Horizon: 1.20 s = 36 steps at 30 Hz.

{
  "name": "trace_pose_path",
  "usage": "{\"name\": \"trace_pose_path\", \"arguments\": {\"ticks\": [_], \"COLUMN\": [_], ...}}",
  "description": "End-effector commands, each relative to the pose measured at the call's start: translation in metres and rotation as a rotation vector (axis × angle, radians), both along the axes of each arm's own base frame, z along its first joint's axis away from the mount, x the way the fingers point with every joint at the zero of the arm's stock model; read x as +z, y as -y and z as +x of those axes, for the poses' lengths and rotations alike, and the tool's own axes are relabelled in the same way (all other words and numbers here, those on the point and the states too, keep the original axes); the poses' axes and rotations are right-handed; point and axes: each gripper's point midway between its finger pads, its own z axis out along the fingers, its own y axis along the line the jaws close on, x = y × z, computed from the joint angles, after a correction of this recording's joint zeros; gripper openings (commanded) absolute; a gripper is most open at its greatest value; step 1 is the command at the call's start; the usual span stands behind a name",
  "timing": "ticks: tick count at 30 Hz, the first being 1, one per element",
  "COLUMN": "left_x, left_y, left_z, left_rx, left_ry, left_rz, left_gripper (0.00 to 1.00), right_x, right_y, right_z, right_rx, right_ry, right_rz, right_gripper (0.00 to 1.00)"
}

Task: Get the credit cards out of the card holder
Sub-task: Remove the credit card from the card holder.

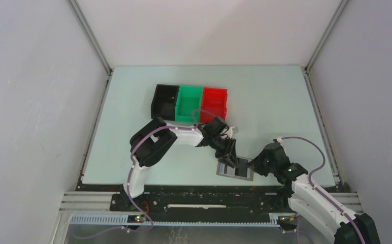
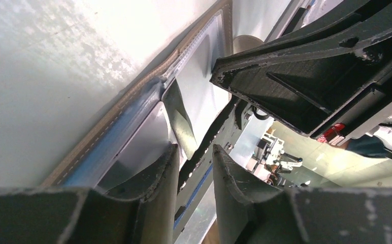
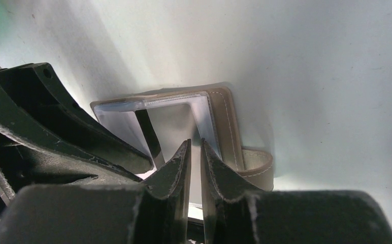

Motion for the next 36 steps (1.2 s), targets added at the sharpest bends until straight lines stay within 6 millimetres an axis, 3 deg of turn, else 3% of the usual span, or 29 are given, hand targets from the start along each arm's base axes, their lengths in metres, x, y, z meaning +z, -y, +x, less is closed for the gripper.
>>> {"name": "trace_pose_path", "arguments": {"ticks": [1, 10, 19, 23, 26, 29, 36], "left_x": [-0.006, -0.008, -0.004, -0.005, -0.006, -0.005, -0.004], "left_y": [0.002, 0.004, 0.013, 0.013, 0.012, 0.004, -0.035], "left_z": [0.001, 0.002, 0.005, 0.006, 0.007, 0.011, 0.017], "left_rx": [0.001, 0.007, 0.014, 0.018, 0.023, 0.039, 0.090], "left_ry": [-0.008, -0.012, -0.024, -0.021, -0.018, -0.004, 0.022], "left_rz": [0.001, -0.001, -0.040, -0.036, -0.033, -0.029, 0.003], "left_gripper": [0.36, 0.36, 0.17, 0.01, 0.00, 0.00, 0.00], "right_x": [-0.016, -0.016, -0.017, -0.018, -0.018, -0.018, -0.018], "right_y": [0.009, 0.009, 0.009, 0.009, 0.009, 0.009, 0.009], "right_z": [-0.012, -0.012, -0.012, -0.013, -0.012, -0.012, -0.011], "right_rx": [-0.014, -0.016, -0.017, -0.016, -0.017, -0.018, -0.022], "right_ry": [-0.058, -0.058, -0.062, -0.062, -0.061, -0.064, -0.062], "right_rz": [-0.036, -0.036, -0.035, -0.036, -0.035, -0.037, -0.035], "right_gripper": [0.21, 0.21, 0.21, 0.21, 0.21, 0.21, 0.21]}}
